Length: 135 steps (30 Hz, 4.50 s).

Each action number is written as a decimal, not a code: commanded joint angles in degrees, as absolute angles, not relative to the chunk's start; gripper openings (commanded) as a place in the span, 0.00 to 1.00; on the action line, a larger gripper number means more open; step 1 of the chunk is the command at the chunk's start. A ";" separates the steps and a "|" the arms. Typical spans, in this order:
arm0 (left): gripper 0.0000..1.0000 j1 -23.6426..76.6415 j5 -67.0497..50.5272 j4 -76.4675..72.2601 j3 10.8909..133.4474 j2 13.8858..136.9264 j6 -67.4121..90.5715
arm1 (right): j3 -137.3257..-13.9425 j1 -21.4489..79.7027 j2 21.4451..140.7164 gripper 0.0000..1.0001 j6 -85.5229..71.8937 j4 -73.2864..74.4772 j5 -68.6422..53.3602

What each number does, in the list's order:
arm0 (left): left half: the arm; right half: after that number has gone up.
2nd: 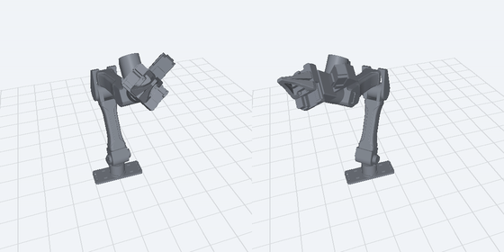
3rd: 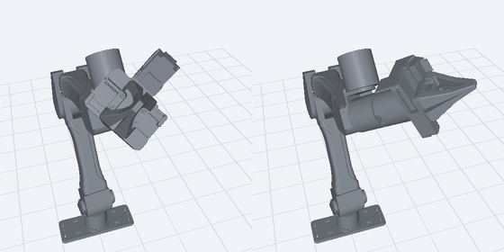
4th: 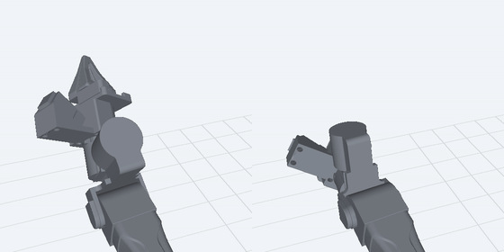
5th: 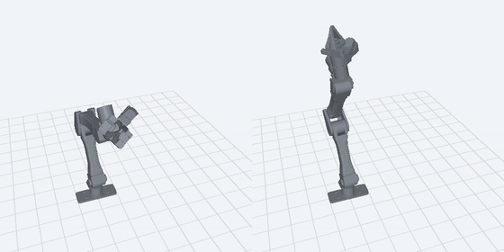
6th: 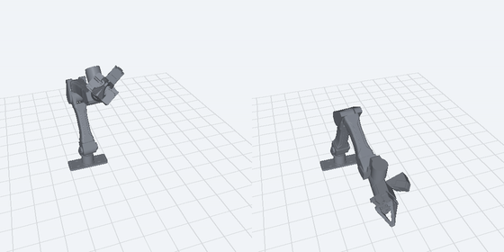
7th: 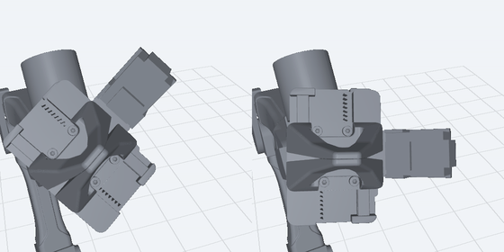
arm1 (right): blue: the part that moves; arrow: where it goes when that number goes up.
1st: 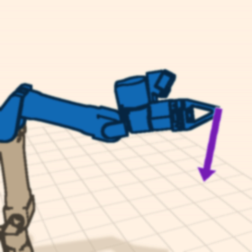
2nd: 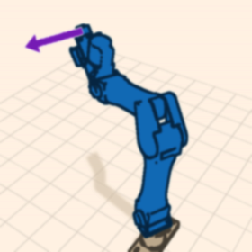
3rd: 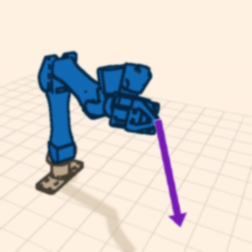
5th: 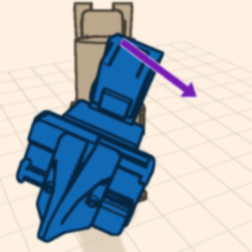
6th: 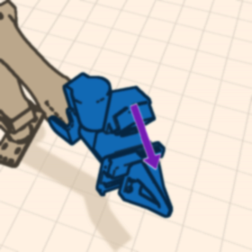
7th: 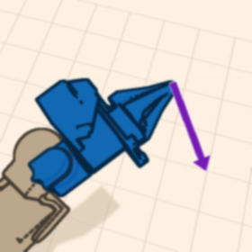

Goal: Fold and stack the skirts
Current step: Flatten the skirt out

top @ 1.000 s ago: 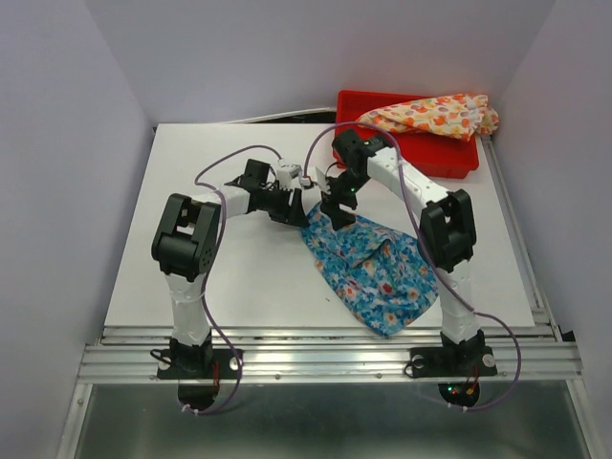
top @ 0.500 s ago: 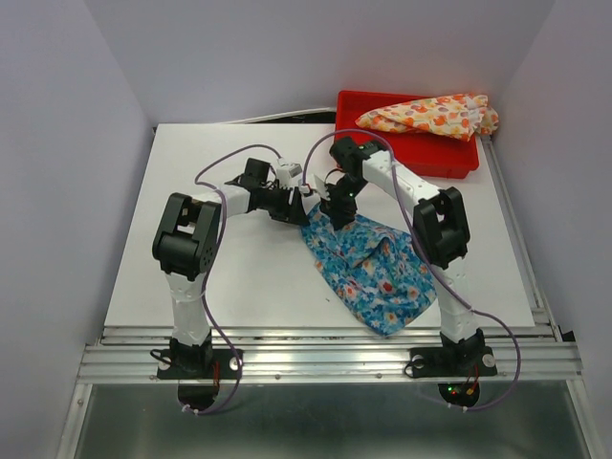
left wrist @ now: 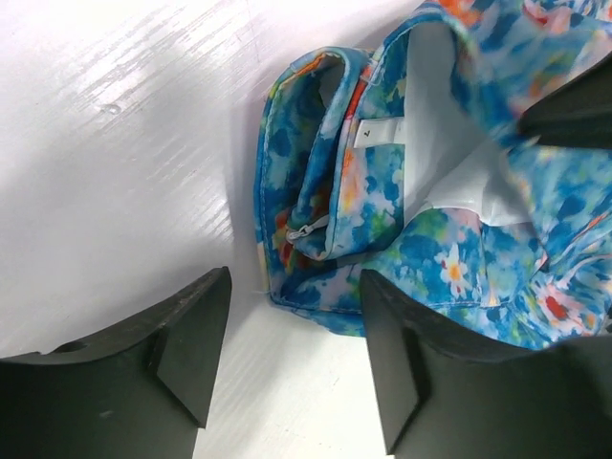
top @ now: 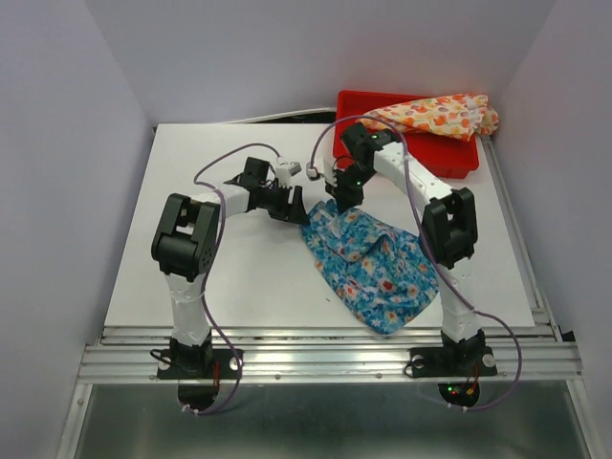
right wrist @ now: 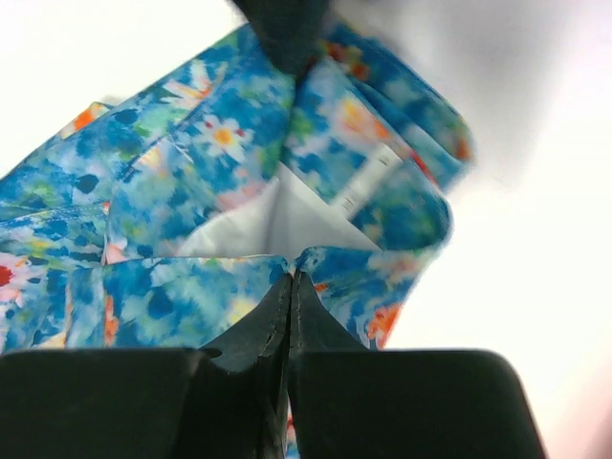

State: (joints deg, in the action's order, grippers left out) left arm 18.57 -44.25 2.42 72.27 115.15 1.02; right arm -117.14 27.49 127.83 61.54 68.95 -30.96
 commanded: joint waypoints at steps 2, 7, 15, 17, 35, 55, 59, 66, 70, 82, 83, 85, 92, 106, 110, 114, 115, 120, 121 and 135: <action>0.77 16.27 -43.33 1.94 71.73 106.28 -1.76 | -125.41 21.73 118.14 0.01 53.89 67.15 -32.52; 0.91 11.09 -50.35 -3.74 67.43 101.08 -1.59 | -124.82 18.11 111.37 0.01 46.24 62.24 -32.96; 0.91 10.28 -58.44 -23.72 54.67 93.88 0.46 | -125.06 18.11 101.61 0.01 37.61 55.28 -34.45; 0.91 10.20 -57.92 -23.56 54.93 92.30 -6.02 | -127.08 18.11 99.77 0.01 38.23 57.20 -36.20; 0.93 10.46 -52.90 -4.25 63.36 96.93 -59.14 | -117.07 18.11 86.31 0.01 45.79 60.03 -38.15; 0.82 21.88 -50.27 30.67 86.48 112.50 -84.20 | -115.57 18.11 84.55 0.01 43.16 55.81 -35.69; 0.54 22.15 -51.24 32.95 86.40 112.24 -82.88 | -115.66 18.11 83.59 0.01 41.05 52.22 -30.69; 0.06 17.94 -51.07 24.62 77.87 102.77 -69.90 | -113.82 18.11 81.83 0.01 38.85 45.62 -20.33; 0.00 10.30 -48.70 26.52 81.72 96.95 -60.05 | -109.78 18.11 80.33 0.01 38.94 41.06 -14.25; 0.00 4.39 -29.31 42.27 97.39 84.38 -54.15 | -101.00 18.11 78.49 0.01 27.96 27.43 -12.56; 0.00 4.31 -27.35 42.19 97.03 83.59 -53.97 | -99.94 18.11 78.05 0.01 27.08 25.25 -13.35; 0.00 3.96 -21.55 42.19 95.19 81.66 -54.05 | -97.39 18.11 78.31 0.01 26.28 23.30 -13.97; 0.00 -0.86 -15.03 34.21 89.30 81.11 -50.47 | -95.45 18.11 85.42 0.01 22.33 13.74 -16.25; 0.00 -7.91 -11.96 32.96 136.60 115.89 -36.39 | -130.81 18.11 118.79 0.01 18.46 3.34 -14.77; 0.00 -7.91 -8.01 29.63 142.04 117.52 -37.26 | -141.40 18.11 124.45 0.01 18.98 1.94 -14.50; 0.00 -7.91 -7.90 21.39 128.97 107.18 -39.11 | -137.13 18.11 121.30 0.01 18.98 -1.57 -17.47; 0.00 -7.91 -8.43 19.97 121.71 105.05 -39.29 | -134.15 18.11 117.98 0.01 18.38 -3.06 -18.62; 0.00 -7.91 -11.25 13.64 96.67 92.49 -42.36 | -107.30 18.11 107.87 0.01 19.68 -6.50 -26.43; 0.00 -7.91 -11.51 13.19 93.11 91.33 -43.06 | -103.57 18.11 106.54 0.01 20.21 -6.42 -27.76; 0.00 -7.82 -15.99 18.09 42.73 71.13 -68.09 | -66.02 23.99 94.40 0.01 38.13 15.99 -42.10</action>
State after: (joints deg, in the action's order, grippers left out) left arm -6.50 -16.03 14.85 46.04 80.66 -57.08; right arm -69.97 23.03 101.30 30.65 9.54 -40.80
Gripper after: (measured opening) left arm 0.077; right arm 0.012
